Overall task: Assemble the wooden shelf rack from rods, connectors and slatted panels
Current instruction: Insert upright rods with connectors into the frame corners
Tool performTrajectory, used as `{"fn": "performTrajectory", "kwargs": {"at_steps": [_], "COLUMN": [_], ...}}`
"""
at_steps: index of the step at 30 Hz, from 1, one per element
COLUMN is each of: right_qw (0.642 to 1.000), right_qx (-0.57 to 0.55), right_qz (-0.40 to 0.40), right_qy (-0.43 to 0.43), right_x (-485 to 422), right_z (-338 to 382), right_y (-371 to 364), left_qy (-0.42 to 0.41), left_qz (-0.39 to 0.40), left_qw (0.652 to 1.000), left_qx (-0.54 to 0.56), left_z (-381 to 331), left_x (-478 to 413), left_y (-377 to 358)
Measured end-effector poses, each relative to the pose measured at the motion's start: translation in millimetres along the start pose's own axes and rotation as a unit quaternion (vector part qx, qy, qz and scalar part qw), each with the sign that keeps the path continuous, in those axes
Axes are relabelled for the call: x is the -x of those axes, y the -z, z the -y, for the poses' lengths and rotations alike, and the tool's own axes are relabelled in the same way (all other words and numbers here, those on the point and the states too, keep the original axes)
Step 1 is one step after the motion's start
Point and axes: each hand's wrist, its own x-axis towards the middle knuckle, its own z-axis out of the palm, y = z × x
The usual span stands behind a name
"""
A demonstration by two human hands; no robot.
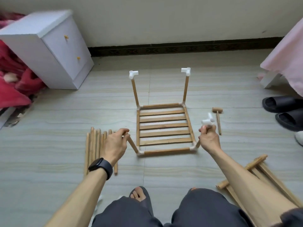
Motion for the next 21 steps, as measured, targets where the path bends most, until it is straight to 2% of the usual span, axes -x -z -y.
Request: {"fn": "performTrajectory", "kwargs": {"at_steps": [5, 7, 9, 11, 14, 15, 17, 18, 19, 21], "right_qw": [1.0, 0.996, 0.981, 0.962, 0.948, 0.944, 0.927, 0.903, 0.862, 0.758], "right_qx": [0.018, 0.058, 0.113, 0.155, 0.207, 0.218, 0.221, 0.224, 0.239, 0.279], "right_qz": [0.003, 0.01, 0.086, 0.188, 0.241, 0.236, 0.212, 0.198, 0.181, 0.154], "right_qy": [-0.015, -0.068, -0.132, -0.119, 0.016, 0.076, 0.217, 0.308, 0.409, 0.569], "right_x": [4, 13, 31, 53, 84, 93, 110, 116, 120, 120], "right_z": [-3, -12, -23, -23, 11, 27, 60, 74, 85, 97], "right_y": [5, 7, -1, -17, -58, -74, -105, -117, -128, -146], "left_qy": [0.03, 0.053, 0.09, 0.14, 0.254, 0.296, 0.377, 0.411, 0.435, 0.457], "left_qz": [-0.033, -0.037, -0.033, -0.011, 0.062, 0.091, 0.134, 0.152, 0.168, 0.194], "left_qw": [0.998, 0.994, 0.989, 0.987, 0.964, 0.945, 0.906, 0.89, 0.878, 0.867], "left_qx": [0.049, 0.092, 0.11, 0.083, -0.058, -0.108, -0.14, -0.128, -0.103, -0.042], "left_z": [-7, 0, 18, 48, 98, 112, 134, 143, 150, 158], "left_x": [6, 14, 30, 55, 105, 122, 150, 161, 170, 181], "left_y": [-12, -15, -20, -29, -40, -43, -45, -47, -48, -51]}}
